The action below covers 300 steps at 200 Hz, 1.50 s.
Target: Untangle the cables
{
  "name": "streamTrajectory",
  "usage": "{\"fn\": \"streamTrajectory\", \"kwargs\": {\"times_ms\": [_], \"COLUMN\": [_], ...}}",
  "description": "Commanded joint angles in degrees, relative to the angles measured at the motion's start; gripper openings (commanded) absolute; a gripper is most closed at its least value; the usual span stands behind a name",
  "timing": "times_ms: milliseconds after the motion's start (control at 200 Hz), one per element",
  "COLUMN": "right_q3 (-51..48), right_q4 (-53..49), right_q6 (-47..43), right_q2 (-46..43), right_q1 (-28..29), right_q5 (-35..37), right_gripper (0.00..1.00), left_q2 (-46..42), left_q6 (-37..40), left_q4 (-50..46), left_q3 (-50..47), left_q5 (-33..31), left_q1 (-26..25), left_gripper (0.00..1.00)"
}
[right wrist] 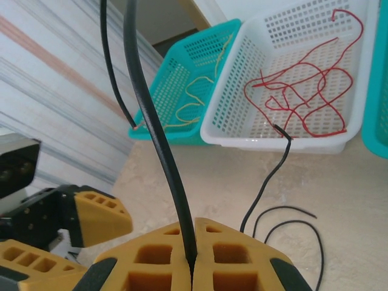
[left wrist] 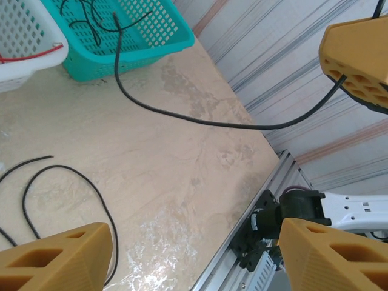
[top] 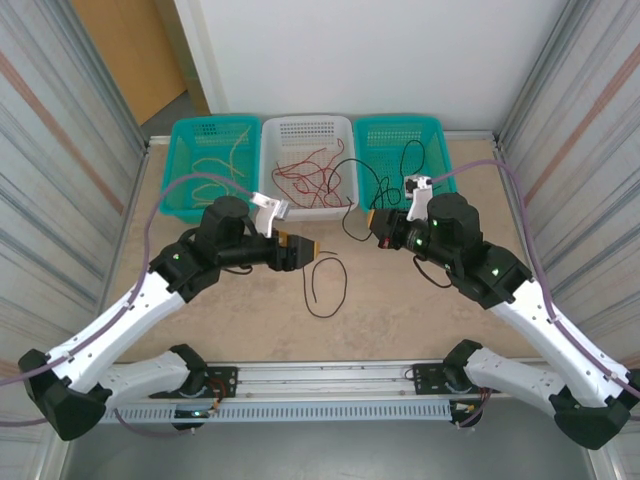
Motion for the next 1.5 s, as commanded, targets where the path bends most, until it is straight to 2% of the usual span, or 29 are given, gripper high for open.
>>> {"fn": "streamTrajectory", "kwargs": {"times_ms": [0,100,406,546,682,992,1498], "right_q3": [-1.1,-1.6,-1.2,-0.2,0.8,7.0,16.3], "right_q4": [2.0,2.8,2.4,2.0,1.7,-0.4,-1.0], "right_q6": [2.2,2.7,2.2,1.9,1.4,0.9,1.3], "right_q2": [-0.9,-0.9,-1.3,-1.4,-1.3,2.8,8.1], "right_q1": [-1.0,-1.2,-2.1,-4.0,-5.9,-13.2,-25.1], "right_q5": [-2.3,-2.7,-2.6,-3.6,-4.4,-5.9,-12.6], "right_gripper": [0.0,0.0,0.0,0.0,0.0,0.0,0.0], "left_q2": [1.9,3.7,5.3,6.4,7.1,7.3,4.0], "left_q6": [-2.8,-1.7,-0.1,0.7,0.8,1.6,1.1], "left_q4": [5.4,4.9,3.7,0.5,-0.9,-2.8,-4.7], "left_q3": [-1.2,-0.3,0.1,-0.3,-1.3,-2.6,-4.4], "left_q5": [2.4,0.7,-1.0,-4.4,-4.8,-6.4,-9.2], "left_q1": [-1.7,-3.6,-4.2,-4.2,-4.2,-4.2,-4.3], "left_gripper": [0.73,0.72,0.71,0.65,0.63,0.62,0.61]}}
